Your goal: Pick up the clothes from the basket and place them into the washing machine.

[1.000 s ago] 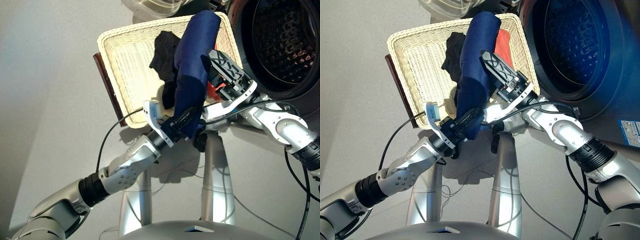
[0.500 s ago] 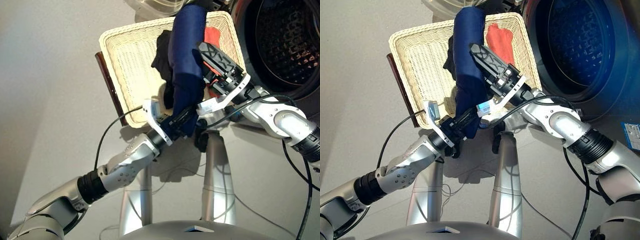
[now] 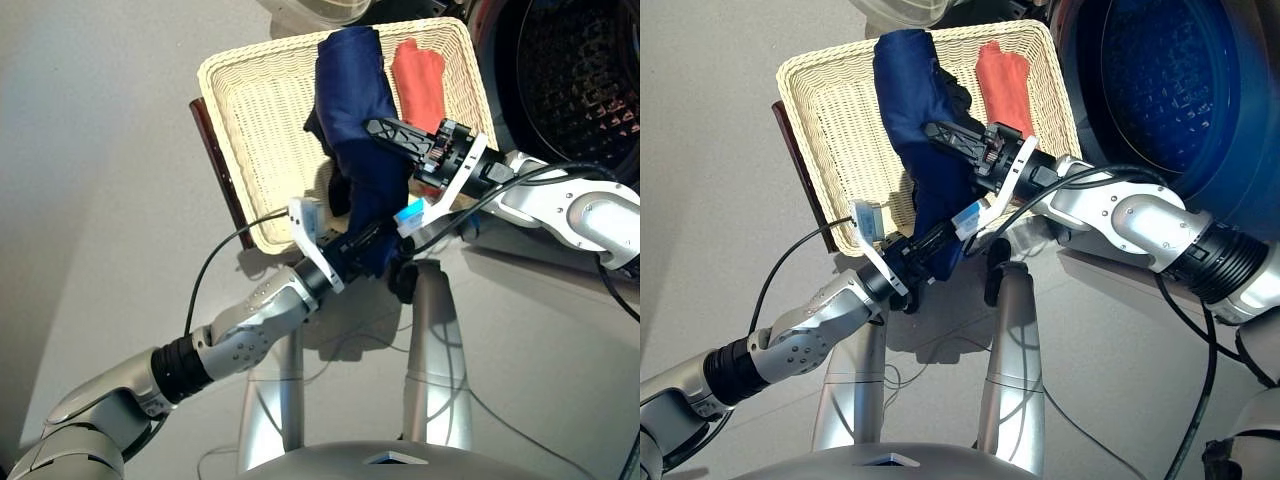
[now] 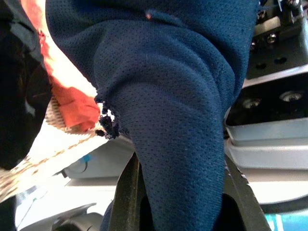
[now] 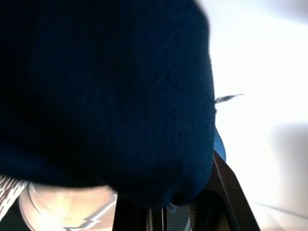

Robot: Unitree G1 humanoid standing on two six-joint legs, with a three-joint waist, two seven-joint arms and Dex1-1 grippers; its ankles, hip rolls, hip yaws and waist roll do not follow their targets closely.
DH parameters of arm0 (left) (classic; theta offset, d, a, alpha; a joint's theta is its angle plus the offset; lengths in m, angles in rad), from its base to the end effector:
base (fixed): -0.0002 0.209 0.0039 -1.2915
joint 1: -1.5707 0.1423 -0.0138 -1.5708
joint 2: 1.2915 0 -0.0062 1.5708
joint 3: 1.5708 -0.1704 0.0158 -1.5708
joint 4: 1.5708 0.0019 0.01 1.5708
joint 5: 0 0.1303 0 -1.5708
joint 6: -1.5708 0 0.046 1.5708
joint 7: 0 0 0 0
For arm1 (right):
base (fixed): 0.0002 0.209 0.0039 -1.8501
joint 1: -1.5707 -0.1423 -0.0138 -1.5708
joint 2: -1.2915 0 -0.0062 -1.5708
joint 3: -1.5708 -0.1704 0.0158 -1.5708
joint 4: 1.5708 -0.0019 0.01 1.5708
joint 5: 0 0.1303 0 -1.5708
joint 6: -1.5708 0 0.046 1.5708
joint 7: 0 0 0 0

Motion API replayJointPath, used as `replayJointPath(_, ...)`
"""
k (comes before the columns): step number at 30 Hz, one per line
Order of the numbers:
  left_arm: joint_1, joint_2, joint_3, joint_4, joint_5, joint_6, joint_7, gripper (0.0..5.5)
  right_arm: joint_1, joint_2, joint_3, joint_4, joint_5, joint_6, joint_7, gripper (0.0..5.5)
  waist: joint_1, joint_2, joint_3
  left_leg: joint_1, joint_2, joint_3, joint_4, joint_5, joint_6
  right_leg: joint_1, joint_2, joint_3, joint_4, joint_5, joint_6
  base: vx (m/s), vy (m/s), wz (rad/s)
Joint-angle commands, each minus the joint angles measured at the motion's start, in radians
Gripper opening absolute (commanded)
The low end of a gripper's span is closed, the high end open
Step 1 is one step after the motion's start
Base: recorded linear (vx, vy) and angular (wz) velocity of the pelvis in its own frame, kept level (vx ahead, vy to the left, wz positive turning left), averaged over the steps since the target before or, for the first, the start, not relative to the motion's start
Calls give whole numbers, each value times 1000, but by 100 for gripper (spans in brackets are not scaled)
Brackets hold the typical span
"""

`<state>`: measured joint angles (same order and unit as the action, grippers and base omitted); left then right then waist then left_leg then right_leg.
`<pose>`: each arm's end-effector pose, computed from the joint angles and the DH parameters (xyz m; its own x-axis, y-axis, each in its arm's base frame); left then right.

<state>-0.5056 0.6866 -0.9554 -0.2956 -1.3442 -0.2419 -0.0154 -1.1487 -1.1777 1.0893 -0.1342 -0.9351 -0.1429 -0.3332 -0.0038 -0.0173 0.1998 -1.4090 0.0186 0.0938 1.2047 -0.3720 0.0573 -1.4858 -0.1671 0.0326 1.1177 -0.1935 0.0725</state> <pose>0.1960 0.0922 0.1265 0.5849 -0.7846 0.2055 0.7471 0.4225 -0.5131 0.2558 -0.1586 0.2342 0.4628 0.8826 0.0827 0.7129 -0.3151 -0.6265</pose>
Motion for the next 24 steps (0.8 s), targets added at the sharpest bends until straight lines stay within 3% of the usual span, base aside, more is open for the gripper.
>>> replayJointPath(1, -7, 23, -11, -106, 5, 6, -39, 0, -96, -61, -2, -132, 54, -17, -19, 0, -4, -3, 7, -36, 17, -43, -88, 114, -31, 36, 1, 1, -50, 51, -21, 0, 0, 0)
replayJointPath(6, -2, 12, 3, -100, 12, -2, -38, 0, 15, -44, -65, -70, 44, -1, -39, 0, -6, 3, 12, -32, 17, -44, -92, 114, -30, 40, 2, 0, -55, 51, -22, 0, 0, 0)
replayJointPath(10, 15, -17, 50, -92, 45, -21, -21, 0, 211, 32, -250, -30, 62, 29, -80, 0, -11, 11, 15, -33, 16, -39, -98, 115, -27, 42, 4, 0, -60, 53, -23, 0, 0, 0)
replayJointPath(11, 20, -31, 70, -92, 60, -30, -13, 140, 267, 64, -310, -20, 71, 40, -99, 0, -12, 12, 16, -33, 15, -38, -99, 115, -26, 42, 5, 0, -61, 53, -24, 0, 0, 0)
replayJointPath(12, 24, -44, 79, -94, 75, -37, -2, 550, 335, 108, -380, -17, 85, 46, -116, 0, -10, 11, 16, -34, 14, -37, -101, 116, -25, 43, 4, 0, -63, 53, -24, 0, 0, 0)
replayJointPath(19, 60, -151, 206, -125, 200, -78, 28, 550, 541, 371, -650, 40, 238, 68, -220, 0, -3, 20, 24, -36, 11, -29, -105, 114, -16, 40, 10, 0, -60, 47, -31, 0, 0, 0)
replayJointPath(24, 130, -201, 294, -130, 317, -103, 44, 550, 599, 530, -767, 51, 488, 17, -265, 0, 2, 20, 30, -39, 12, -25, -106, 118, -13, 37, 10, 2, -64, 52, -33, 0, 0, 0)
